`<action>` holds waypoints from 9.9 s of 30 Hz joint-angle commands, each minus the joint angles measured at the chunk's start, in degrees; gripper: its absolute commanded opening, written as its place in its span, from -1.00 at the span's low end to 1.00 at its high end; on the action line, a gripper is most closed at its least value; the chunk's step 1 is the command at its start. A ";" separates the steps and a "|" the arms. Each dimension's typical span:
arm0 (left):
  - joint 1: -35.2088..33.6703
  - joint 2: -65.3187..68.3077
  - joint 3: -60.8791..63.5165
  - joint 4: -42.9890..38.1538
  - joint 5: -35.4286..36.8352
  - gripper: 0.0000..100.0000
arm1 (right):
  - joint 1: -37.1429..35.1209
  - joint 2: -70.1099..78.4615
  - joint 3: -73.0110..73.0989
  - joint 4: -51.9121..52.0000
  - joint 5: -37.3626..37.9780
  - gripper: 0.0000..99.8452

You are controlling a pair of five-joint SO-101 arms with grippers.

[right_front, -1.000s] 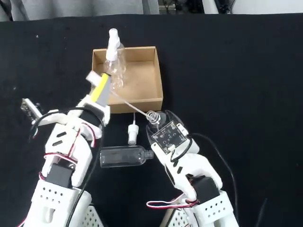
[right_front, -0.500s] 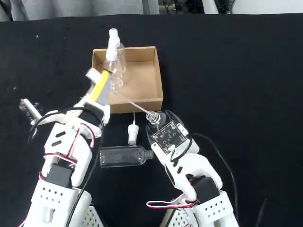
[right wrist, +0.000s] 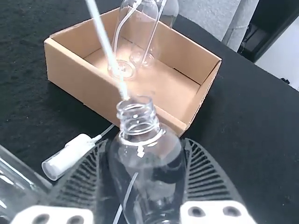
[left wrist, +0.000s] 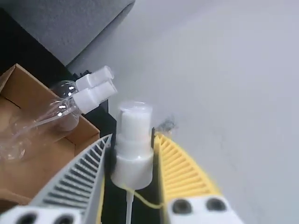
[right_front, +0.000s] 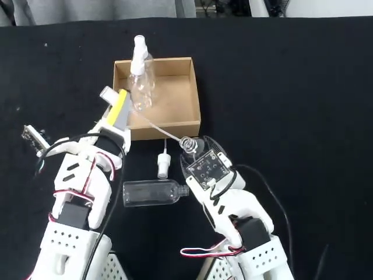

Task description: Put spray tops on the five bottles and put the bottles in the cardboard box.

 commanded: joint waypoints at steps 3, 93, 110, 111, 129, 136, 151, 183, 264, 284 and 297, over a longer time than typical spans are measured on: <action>3.30 -0.53 0.13 -1.23 -2.46 -0.94 | -1.23 -5.93 -0.31 -0.26 0.62 -0.82; 6.99 -1.23 -4.53 11.16 -4.04 -0.50 | -0.79 -5.85 -0.40 0.00 -4.13 -0.82; 0.40 -1.23 -5.32 11.08 -0.70 -0.50 | -0.62 -5.85 -6.37 0.00 -10.73 -0.82; -0.04 -1.23 -5.23 11.08 -0.70 -0.50 | -0.70 -5.85 -6.81 -0.09 -10.64 -0.82; -2.59 -0.97 -5.05 11.08 -0.88 -0.50 | -2.29 -5.93 -16.31 -0.53 -10.64 -0.82; -2.59 -0.88 -5.05 11.08 -0.88 -0.50 | -10.29 -5.67 -16.04 -5.45 -10.29 -0.82; 6.73 -1.14 -3.03 11.08 -11.08 -0.50 | -10.81 -5.93 -11.21 -5.63 -10.29 -0.82; 12.70 -1.14 0.40 11.16 -23.74 -0.50 | -10.37 -5.93 -9.71 0.09 -10.20 -0.82; -31.25 -1.23 13.23 11.08 -13.89 -0.50 | -12.84 49.54 -39.87 -29.27 -21.98 -0.81; -30.99 -1.23 13.32 11.08 -14.24 -0.50 | -14.24 75.91 -46.90 -50.20 -21.98 -0.81; -31.16 -1.23 13.41 11.08 -14.33 -0.50 | -13.89 90.07 -51.12 -57.67 -27.08 -0.81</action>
